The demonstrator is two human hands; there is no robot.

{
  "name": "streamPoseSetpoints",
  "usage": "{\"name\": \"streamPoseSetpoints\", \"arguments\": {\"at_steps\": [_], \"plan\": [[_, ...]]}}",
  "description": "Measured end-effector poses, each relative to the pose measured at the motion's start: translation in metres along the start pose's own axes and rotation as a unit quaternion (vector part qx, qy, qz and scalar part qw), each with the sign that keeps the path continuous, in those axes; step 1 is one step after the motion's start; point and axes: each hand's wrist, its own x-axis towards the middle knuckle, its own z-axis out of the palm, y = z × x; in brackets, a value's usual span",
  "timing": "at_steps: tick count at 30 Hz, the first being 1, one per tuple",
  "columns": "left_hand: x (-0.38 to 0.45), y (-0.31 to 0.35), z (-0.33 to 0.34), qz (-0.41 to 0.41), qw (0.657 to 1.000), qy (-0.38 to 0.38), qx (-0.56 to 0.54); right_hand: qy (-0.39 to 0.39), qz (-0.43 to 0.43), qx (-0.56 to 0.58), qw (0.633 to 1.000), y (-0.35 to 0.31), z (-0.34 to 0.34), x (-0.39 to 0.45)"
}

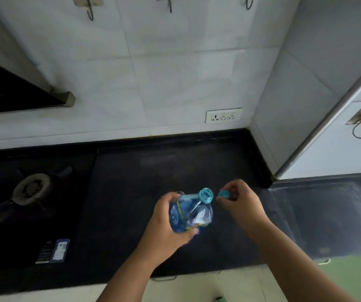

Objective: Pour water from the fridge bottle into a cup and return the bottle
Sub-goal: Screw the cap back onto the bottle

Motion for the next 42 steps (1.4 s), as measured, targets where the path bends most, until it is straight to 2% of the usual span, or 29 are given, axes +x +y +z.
{"name": "streamPoseSetpoints", "arguments": {"at_steps": [2,4,8,10,14,19,22,30,36,42], "plan": [[-0.004,0.019,-0.013,0.038,0.999,0.018,0.014,-0.008,-0.038,0.054,0.998,-0.035,-0.023,-0.011],[-0.005,0.037,-0.028,0.068,0.997,0.028,0.027,-0.023,-0.076,0.059,0.995,-0.067,-0.045,-0.020],[-0.008,0.072,-0.055,0.120,0.990,0.045,0.055,-0.061,-0.182,0.014,0.981,-0.124,-0.081,-0.035],[-0.011,0.087,-0.068,0.144,0.986,0.054,0.063,-0.063,-0.226,-0.046,0.971,-0.146,-0.093,-0.044],[-0.024,0.110,-0.089,0.176,0.978,0.075,0.086,-0.063,-0.275,-0.148,0.948,-0.176,-0.109,-0.066],[-0.042,0.124,-0.111,0.195,0.971,0.108,0.089,-0.065,-0.269,-0.222,0.935,-0.194,-0.119,-0.086],[-0.048,0.128,-0.121,0.213,0.963,0.106,0.130,-0.087,-0.286,-0.229,0.926,-0.203,-0.116,-0.096],[-0.066,0.127,-0.144,0.209,0.966,0.116,0.096,-0.124,-0.319,-0.209,0.916,-0.225,-0.107,-0.119],[-0.075,0.129,-0.157,0.202,0.970,0.107,0.080,-0.139,-0.331,-0.098,0.928,-0.233,-0.099,-0.126],[-0.080,0.124,-0.175,0.197,0.973,0.096,0.075,-0.136,-0.356,-0.048,0.923,-0.238,-0.091,-0.131]]}}
